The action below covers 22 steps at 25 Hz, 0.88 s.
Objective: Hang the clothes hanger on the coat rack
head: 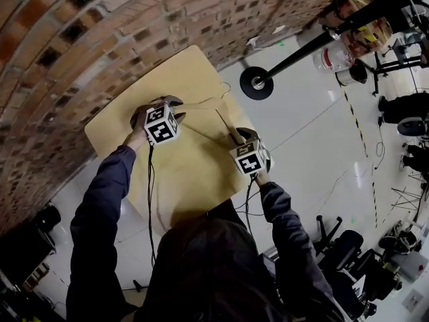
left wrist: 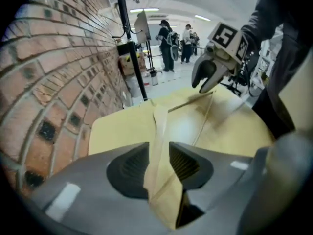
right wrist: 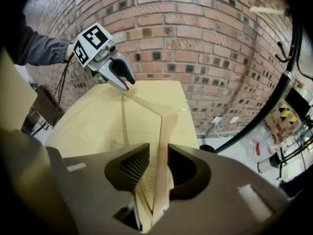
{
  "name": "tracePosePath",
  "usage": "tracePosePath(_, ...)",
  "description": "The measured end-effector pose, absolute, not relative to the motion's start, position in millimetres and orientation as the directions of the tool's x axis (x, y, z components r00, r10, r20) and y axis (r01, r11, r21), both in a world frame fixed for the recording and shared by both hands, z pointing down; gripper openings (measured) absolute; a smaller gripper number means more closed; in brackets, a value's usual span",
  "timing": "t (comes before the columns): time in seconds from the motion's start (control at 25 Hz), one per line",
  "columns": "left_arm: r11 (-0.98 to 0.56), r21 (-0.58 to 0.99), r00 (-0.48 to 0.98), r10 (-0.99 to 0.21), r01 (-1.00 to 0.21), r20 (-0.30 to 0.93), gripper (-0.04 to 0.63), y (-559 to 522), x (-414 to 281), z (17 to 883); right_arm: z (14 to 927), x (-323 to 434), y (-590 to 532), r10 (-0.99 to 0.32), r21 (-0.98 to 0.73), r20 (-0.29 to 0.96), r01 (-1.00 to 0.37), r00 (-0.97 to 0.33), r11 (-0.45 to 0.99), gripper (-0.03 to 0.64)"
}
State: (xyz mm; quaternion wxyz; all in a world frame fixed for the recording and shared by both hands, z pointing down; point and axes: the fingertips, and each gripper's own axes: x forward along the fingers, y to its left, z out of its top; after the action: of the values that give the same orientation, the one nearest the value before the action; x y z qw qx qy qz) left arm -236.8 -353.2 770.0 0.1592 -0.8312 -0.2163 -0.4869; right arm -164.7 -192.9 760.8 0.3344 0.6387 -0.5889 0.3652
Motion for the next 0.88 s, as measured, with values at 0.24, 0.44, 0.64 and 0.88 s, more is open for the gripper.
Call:
tracePosePath(0.24,-0.780,0.013,0.284,0.243,0.626,0.928,0.136,-348.3,-222.7,820.7,788.3,-159.3,-192.2,-0.429,0.002,0.902,-0.995,0.043,-0.096,0.121)
tracePosePath(0.44,-0.760,0.053,0.214,0.249,0.648,0.945,0.135,-352.2,-220.0,838.8,802.5,-161.9,-187.6,-0.373,-0.002,0.927,-0.995,0.034,-0.096,0.117)
tracePosePath(0.64,-0.746,0.137,0.152,0.305,0.651,0.940,0.094,-346.9,-220.7,837.7,803.8,-162.7,-188.8,-0.363,-0.012,0.931,-0.995,0.025,-0.100,0.094)
tracePosePath(0.88,-0.739,0.106,0.133,0.257,0.666,0.957,0.087,-346.4,-220.2,841.9,807.0,-162.2,-189.9,-0.344,-0.021,0.939,-0.992,0.023,-0.124,0.089)
